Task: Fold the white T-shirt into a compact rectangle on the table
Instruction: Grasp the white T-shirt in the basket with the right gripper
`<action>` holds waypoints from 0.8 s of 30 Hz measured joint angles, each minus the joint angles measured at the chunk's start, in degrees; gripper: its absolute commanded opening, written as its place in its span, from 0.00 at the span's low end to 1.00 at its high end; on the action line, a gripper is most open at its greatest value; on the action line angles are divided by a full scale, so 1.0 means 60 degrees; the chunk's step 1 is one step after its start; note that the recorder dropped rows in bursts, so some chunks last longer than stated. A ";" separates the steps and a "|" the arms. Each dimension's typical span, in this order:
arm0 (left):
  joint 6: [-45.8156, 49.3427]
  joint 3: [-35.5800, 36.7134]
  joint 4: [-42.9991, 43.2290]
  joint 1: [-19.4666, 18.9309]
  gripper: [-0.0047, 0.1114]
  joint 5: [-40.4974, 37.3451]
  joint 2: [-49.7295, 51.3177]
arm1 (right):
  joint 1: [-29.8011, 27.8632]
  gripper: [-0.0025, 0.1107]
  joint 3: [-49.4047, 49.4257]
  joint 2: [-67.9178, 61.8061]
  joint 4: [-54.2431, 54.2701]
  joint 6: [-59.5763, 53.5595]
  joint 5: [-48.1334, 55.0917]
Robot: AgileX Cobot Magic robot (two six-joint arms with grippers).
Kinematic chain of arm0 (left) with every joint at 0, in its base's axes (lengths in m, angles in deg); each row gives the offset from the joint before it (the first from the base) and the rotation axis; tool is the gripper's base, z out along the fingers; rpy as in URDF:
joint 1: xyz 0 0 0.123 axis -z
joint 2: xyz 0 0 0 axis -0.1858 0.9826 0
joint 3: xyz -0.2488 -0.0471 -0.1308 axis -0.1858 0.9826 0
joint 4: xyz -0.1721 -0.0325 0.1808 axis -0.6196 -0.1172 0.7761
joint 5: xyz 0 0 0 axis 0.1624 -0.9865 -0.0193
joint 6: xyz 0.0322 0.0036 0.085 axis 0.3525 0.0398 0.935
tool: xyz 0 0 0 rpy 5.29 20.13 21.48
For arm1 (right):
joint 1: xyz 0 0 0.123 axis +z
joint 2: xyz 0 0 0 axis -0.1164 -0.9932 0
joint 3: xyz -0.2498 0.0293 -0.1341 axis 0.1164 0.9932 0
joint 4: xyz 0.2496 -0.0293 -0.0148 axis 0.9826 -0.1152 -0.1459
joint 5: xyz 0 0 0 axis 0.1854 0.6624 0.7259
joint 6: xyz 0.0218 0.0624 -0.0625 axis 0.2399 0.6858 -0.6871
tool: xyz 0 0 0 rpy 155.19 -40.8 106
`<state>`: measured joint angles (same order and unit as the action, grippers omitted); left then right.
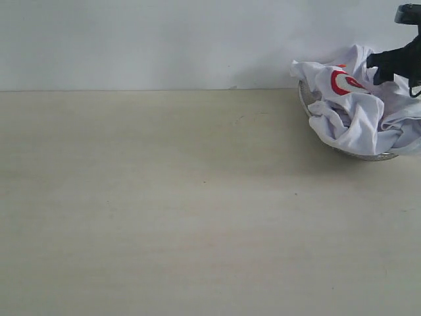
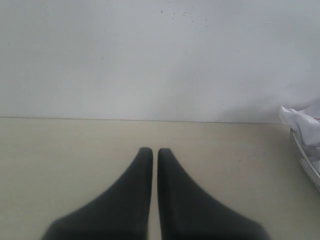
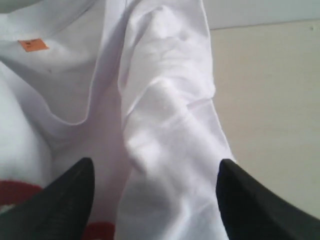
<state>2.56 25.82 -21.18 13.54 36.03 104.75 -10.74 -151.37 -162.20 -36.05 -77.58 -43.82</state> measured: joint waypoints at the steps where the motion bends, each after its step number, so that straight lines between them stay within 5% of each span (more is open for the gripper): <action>1: 0.0000 0.0000 0.0000 0.0000 0.08 0.0000 0.0000 | 0.0000 0.57 0.0000 0.0015 -0.0177 0.0129 -0.0073; 12: 0.0000 0.0000 0.0000 0.0000 0.08 0.0000 0.0000 | 0.0000 0.54 0.0000 -0.0466 -0.0963 0.0744 -0.0216; 15: 0.0000 0.0000 0.0000 0.0000 0.08 0.0000 0.0000 | 0.0000 0.36 0.0000 -0.0568 -0.0983 0.0744 -0.0249; 18: 0.0000 0.0000 0.0000 0.0000 0.08 0.0000 0.0000 | -0.0018 0.05 0.0000 -0.0568 -0.1055 0.0744 -0.0255; 24: 0.0000 0.0000 0.0000 0.0000 0.08 0.0000 0.0000 | -0.0035 0.02 0.0000 -0.0465 -0.1035 0.0876 -0.0149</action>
<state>2.56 25.82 -21.18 13.54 36.03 104.75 -10.95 -151.37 -164.99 -42.26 -72.33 -44.71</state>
